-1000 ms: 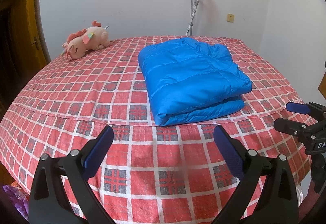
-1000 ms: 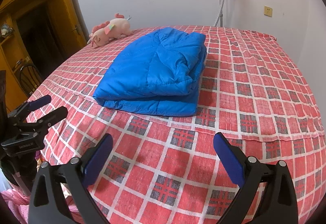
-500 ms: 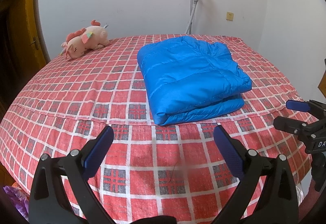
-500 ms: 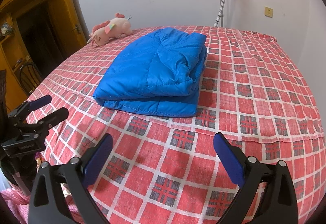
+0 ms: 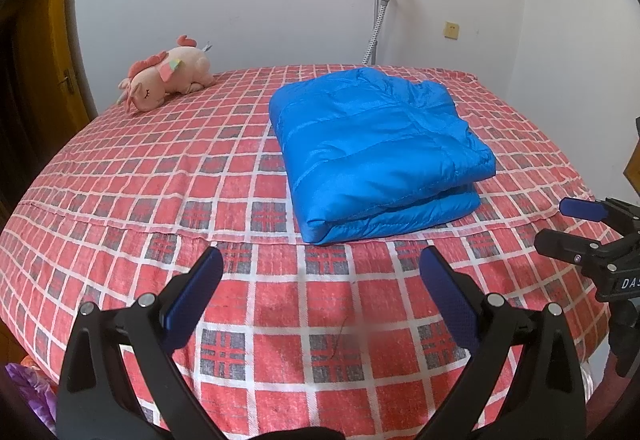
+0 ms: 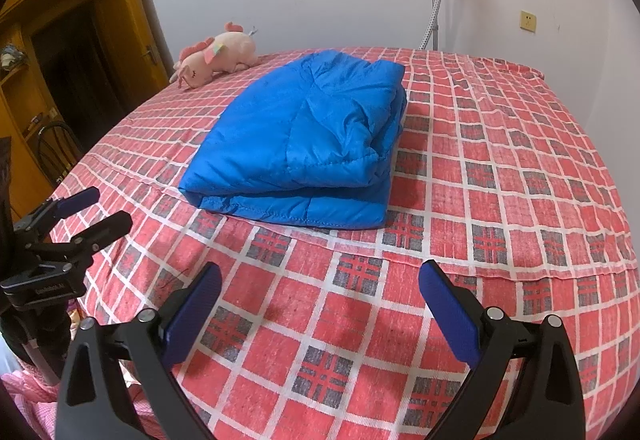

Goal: Fold large clothes

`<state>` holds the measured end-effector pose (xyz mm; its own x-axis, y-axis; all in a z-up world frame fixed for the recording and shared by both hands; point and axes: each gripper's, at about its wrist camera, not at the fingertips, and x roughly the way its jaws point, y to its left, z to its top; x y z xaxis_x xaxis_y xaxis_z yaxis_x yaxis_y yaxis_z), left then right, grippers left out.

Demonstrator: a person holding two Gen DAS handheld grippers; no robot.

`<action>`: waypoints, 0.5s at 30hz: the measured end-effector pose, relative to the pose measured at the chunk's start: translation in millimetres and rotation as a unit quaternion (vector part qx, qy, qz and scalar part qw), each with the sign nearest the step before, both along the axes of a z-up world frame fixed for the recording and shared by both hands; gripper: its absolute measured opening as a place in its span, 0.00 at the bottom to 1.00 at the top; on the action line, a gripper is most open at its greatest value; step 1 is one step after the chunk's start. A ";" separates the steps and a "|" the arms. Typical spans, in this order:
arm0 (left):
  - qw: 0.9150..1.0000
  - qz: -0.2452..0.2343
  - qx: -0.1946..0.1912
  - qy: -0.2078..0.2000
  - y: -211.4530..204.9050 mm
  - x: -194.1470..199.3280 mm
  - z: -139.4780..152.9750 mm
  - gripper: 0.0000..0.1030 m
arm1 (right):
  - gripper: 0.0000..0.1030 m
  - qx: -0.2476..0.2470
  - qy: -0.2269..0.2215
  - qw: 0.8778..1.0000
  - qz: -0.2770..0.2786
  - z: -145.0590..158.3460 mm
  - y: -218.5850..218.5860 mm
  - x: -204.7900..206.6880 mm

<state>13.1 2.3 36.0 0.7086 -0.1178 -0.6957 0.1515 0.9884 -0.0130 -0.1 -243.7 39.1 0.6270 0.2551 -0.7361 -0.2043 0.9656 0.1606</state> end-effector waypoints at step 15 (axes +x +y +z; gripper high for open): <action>1.000 -0.002 -0.004 0.004 2.2 1.8 -0.4 0.95 | 0.96 -0.001 0.001 1.000 0.001 -1.2 -1.0 1.8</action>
